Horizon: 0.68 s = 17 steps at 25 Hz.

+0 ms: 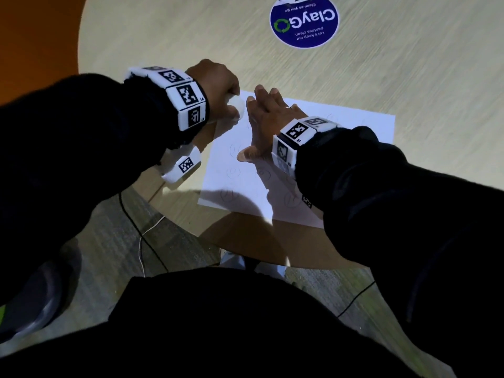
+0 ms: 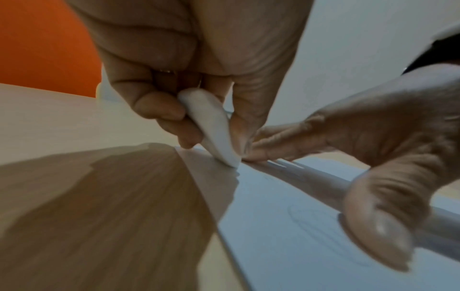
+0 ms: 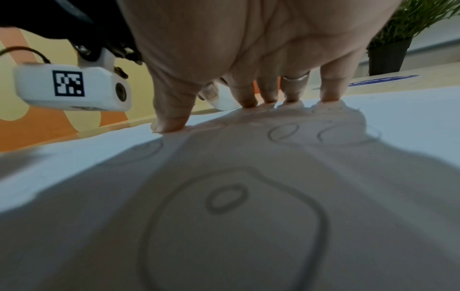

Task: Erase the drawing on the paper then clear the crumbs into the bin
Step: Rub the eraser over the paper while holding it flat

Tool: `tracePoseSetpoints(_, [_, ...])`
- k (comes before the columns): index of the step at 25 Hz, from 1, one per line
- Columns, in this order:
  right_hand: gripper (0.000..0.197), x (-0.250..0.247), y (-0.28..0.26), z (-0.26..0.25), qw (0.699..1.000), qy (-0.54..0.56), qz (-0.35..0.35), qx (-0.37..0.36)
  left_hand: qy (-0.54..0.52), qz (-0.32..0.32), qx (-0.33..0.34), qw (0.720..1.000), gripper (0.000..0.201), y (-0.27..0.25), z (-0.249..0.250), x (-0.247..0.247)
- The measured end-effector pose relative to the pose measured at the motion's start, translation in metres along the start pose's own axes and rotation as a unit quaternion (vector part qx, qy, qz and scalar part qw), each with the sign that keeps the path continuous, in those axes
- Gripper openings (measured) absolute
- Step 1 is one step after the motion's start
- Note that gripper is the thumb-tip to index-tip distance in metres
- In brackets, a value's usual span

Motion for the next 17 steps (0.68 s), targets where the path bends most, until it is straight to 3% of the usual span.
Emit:
tracePoseSetpoints(13, [0.114,-0.006,-0.007,-0.002,1.0,0.016,-0.022,-0.002,0.004,0.007,0.0,1.0,0.046,0.002,0.004,-0.004])
tracePoseSetpoints(17, [0.139,-0.003,-0.006,-0.005,1.0,0.01,-0.011,0.011,0.012,-0.009,-0.001,1.0,0.048,-0.004,0.004,0.004])
Point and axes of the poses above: each hand's wrist, its own y-axis towards the middle knuckle, its own x-axis out of the palm, z = x × y, the point moved 1 cm from there along y, towards the middle knuckle, and after that the axes turned 12 degrees about -y, right-handed, at the moved point
